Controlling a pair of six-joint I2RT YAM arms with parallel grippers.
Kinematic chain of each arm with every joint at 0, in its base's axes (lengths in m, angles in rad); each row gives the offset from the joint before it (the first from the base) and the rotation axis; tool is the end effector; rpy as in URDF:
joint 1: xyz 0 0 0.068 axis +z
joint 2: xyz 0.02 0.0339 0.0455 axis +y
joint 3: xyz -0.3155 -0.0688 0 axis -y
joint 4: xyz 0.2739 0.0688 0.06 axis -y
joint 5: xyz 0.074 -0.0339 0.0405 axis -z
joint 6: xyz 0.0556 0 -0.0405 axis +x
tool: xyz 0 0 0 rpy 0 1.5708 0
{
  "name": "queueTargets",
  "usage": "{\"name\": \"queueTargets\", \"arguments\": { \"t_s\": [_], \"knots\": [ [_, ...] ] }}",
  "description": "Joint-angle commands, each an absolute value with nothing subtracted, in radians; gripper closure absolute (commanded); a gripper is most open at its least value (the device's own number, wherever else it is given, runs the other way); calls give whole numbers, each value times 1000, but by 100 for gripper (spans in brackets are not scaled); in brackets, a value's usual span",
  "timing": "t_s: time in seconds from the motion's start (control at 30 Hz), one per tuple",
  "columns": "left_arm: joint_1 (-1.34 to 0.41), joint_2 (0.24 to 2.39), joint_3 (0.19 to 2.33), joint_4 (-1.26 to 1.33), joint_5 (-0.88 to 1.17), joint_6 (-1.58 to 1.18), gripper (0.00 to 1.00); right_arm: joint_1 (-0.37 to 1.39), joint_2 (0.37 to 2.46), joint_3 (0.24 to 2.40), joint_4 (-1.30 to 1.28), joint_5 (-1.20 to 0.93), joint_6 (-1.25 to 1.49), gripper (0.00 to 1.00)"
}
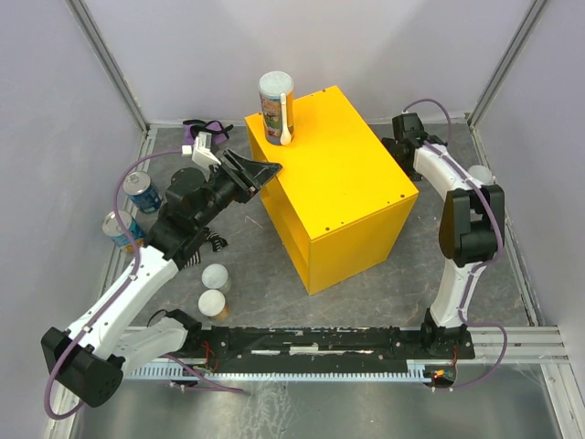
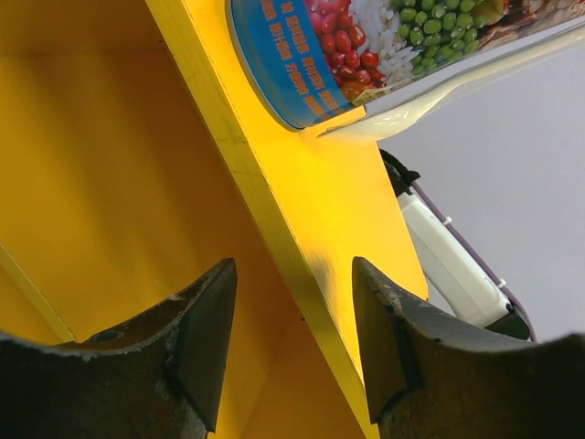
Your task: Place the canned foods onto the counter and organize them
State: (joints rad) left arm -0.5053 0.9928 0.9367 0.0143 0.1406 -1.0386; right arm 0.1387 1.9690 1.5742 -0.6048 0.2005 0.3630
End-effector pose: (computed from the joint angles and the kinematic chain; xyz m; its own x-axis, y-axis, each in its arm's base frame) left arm 0.2180 -0.1295 0.4169 -0.5371 -0.6779 -0.5019 0.2739 0.4227 -0.8639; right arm 0.4846 0.0565 0.2463 -0.7891 0.2412 -0.5649 0.2689 0.9625 0.0353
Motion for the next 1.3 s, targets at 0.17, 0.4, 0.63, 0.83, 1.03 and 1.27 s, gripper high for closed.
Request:
{"name": "queueTargets", "arguments": {
  "t_s": [0.17, 0.4, 0.63, 0.83, 1.03, 1.27],
  "knots": [
    [-497, 999, 967, 81, 174, -1002, 38, 143, 1760, 1602, -613, 253, 357, 99],
    [-494, 987, 965, 90, 186, -1008, 37, 143, 1649, 1617, -667, 297, 338, 99],
    [-495, 957, 952, 91, 190, -1021, 36, 142, 1551, 1725, -753, 345, 312, 99],
    [-494, 924, 949, 67, 189, -1023, 35, 142, 1477, 1817, -812, 377, 306, 99],
    [-494, 884, 934, 41, 193, -1029, 34, 143, 1406, 1900, -867, 394, 308, 99],
    [-494, 836, 917, 19, 195, -1034, 35, 144, 1341, 2011, -937, 372, 310, 99]
  ]
}}
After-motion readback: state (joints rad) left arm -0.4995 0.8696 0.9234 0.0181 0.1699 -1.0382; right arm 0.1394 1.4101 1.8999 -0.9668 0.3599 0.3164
